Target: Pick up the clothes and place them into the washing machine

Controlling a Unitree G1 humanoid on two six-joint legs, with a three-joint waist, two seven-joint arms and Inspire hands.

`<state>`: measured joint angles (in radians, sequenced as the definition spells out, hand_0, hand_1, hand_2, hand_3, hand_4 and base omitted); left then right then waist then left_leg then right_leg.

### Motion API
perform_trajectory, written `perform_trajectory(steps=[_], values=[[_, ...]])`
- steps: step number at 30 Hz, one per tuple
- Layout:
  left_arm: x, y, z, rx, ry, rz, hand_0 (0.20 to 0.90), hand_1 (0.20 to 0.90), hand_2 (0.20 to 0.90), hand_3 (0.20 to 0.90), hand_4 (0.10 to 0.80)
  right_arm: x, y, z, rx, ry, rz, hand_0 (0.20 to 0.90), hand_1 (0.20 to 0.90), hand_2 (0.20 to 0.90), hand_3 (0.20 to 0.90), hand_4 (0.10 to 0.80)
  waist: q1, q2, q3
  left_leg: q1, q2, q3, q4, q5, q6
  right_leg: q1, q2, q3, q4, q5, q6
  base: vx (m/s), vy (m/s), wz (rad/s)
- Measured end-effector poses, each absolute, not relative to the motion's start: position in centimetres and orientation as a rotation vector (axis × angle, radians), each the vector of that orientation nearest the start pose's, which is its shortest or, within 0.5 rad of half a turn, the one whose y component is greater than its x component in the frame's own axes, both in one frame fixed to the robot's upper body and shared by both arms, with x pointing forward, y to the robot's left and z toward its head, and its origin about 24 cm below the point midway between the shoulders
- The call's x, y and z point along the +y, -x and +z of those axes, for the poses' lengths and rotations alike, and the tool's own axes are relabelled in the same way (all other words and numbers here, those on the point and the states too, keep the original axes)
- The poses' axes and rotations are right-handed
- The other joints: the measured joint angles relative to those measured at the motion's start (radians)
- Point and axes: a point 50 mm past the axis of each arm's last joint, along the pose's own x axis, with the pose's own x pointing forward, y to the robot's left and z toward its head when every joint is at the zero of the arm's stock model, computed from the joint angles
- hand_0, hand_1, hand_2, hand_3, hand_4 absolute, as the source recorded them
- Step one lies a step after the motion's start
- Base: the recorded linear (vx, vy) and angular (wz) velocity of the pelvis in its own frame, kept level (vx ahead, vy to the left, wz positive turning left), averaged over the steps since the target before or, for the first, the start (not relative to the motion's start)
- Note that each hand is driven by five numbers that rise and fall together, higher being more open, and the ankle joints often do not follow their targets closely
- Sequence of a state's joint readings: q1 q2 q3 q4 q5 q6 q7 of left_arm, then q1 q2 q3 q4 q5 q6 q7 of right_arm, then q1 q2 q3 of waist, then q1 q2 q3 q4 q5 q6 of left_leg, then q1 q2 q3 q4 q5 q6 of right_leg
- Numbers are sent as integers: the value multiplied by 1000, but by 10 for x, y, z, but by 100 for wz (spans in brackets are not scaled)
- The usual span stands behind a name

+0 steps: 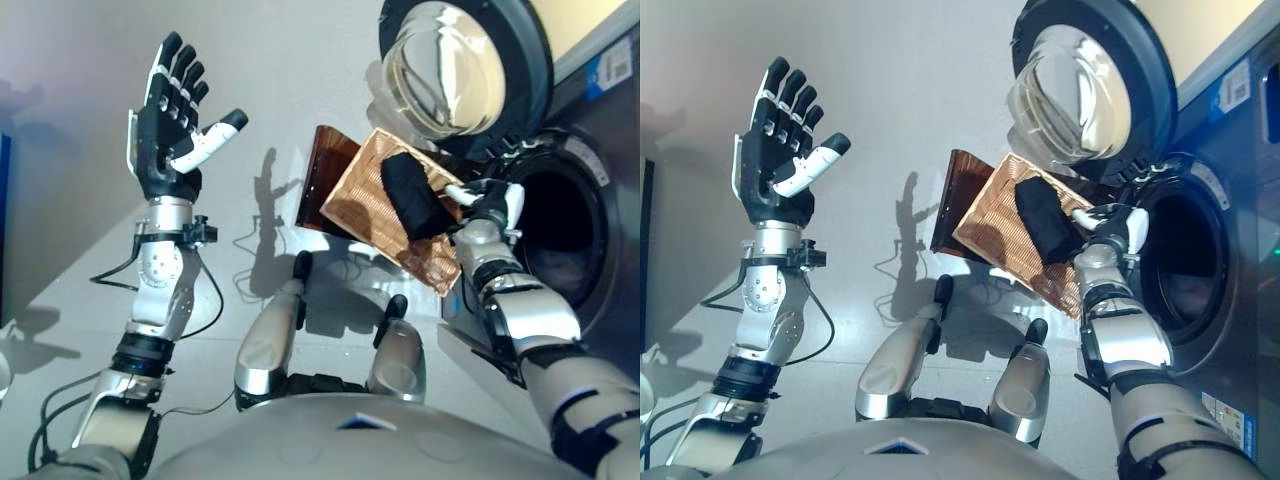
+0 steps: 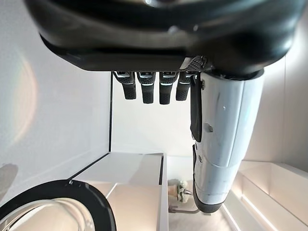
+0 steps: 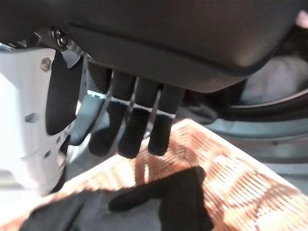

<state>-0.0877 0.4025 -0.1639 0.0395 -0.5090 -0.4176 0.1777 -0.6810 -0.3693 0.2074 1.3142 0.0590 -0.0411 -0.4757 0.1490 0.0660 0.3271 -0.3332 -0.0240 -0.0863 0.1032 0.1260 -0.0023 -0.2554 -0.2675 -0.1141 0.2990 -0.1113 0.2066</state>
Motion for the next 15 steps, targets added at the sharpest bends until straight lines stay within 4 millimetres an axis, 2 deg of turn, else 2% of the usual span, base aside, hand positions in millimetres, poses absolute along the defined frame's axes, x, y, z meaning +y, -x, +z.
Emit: perform_trajectory(steps=[2,8,11,13,15], values=[[200,-260,92,-366,159,51,900,900,900,900,800,-257,-325,-4,445,690,-448,900,900,900,900,800,2,-1,0,-11,6,0,0,-7,-13,-29,5,6,22,-12,-15,-64,-29,-6],[217,-255,87,-345,158,145,900,900,900,900,800,-232,-335,9,266,1054,-226,900,900,900,900,800,0,-2,1,-89,26,-3,42,0,-24,-126,24,16,115,-36,-30,-63,-40,-2],[219,-255,88,-350,163,159,900,900,900,900,800,-226,-339,15,216,1136,-186,900,900,900,900,800,-1,-4,7,-115,29,-5,61,-4,-29,-157,25,18,142,-47,-35,-60,-22,1],[217,-257,91,-367,149,161,900,900,900,900,800,-225,-344,26,158,1199,-183,900,900,900,900,800,-2,-5,24,-158,31,-6,78,-8,-42,-209,25,21,177,-61,-47,-44,-15,4],[217,-258,94,-376,146,164,900,900,900,900,800,-226,-349,33,139,1227,-192,900,900,900,900,800,-4,-6,56,-185,32,-9,95,-7,-44,-236,26,22,198,-62,-48,-33,-10,3]])
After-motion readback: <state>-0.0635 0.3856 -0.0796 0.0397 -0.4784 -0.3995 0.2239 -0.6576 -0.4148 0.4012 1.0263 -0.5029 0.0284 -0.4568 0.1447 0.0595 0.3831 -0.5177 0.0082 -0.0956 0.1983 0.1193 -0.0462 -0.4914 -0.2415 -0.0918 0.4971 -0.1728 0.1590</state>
